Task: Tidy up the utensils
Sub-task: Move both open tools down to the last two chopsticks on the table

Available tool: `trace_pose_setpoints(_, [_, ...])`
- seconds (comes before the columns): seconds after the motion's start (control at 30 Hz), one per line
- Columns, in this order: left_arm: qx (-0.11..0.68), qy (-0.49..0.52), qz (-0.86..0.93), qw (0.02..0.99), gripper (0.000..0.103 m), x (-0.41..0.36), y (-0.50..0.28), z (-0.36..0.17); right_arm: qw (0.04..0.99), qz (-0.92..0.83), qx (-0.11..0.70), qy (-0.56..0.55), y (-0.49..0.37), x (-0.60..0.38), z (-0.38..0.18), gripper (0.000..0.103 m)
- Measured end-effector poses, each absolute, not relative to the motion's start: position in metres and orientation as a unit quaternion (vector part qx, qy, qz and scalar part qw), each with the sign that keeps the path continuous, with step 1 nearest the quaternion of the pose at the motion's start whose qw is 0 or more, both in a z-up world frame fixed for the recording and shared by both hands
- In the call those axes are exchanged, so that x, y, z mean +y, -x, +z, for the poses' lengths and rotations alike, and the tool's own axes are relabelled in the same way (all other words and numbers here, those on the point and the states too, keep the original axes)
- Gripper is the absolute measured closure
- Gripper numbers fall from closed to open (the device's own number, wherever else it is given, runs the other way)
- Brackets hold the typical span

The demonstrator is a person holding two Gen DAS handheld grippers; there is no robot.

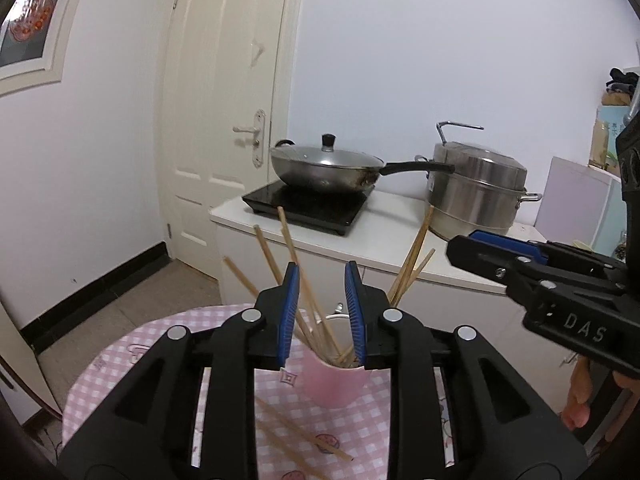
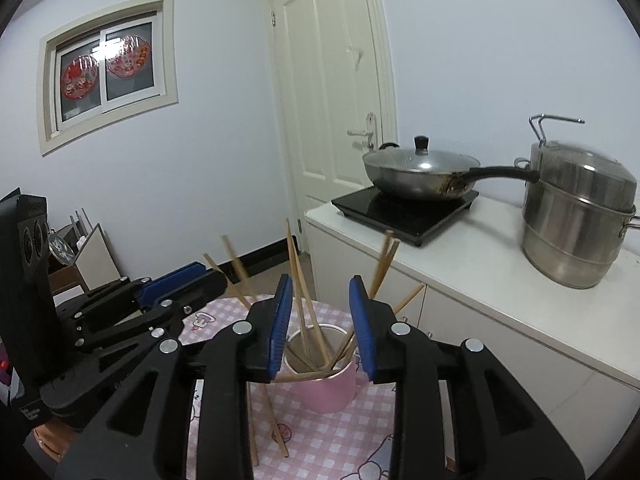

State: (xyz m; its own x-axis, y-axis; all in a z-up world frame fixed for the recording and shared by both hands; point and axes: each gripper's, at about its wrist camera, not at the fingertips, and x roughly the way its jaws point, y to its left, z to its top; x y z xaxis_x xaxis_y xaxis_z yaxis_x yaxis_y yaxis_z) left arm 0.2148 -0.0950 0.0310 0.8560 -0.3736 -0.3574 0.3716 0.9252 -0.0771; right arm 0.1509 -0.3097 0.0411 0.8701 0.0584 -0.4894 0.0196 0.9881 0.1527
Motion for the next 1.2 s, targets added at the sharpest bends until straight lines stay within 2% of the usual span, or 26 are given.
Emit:
trace_pose_setpoints(0.13, [0.172,-0.003,-0.176,0.969,0.078,-0.084,-0.199,0.037,0.968,0.01,0.24,-0.067,-0.137,-0.301,0.048,0.072])
trace_pose_setpoints(0.17, [0.168,-0.003,-0.175,0.97,0.07,-0.08,-0.194,0.039,0.97,0.009,0.236,-0.064,-0.133,-0.298,0.05,0.071])
trace_pose_setpoints(0.2, [0.164,-0.002,-0.172,0.971,0.052,-0.077,-0.189,0.04,0.971,0.009,0.232,-0.058,-0.129,-0.294,0.052,0.07])
trace_pose_setpoints(0.23, [0.155,-0.002,-0.167,0.974,0.049,-0.072,-0.182,0.042,0.972,0.009,0.229,-0.053,-0.125,-0.29,0.053,0.07])
trace_pose_setpoints(0.43, [0.15,-0.002,-0.154,0.977,0.049,-0.044,-0.153,0.041,0.974,0.02,0.223,-0.03,-0.11,-0.268,0.05,0.069])
trace_pose_setpoints(0.67, [0.183,-0.002,-0.13,0.975,0.047,-0.015,-0.144,0.019,0.967,0.041,0.252,-0.006,-0.111,-0.239,0.017,0.068])
trace_pose_setpoints(1.2, [0.369,0.024,-0.12,0.921,0.047,0.002,-0.209,-0.083,0.934,0.058,0.353,0.005,-0.151,-0.21,-0.073,0.068])
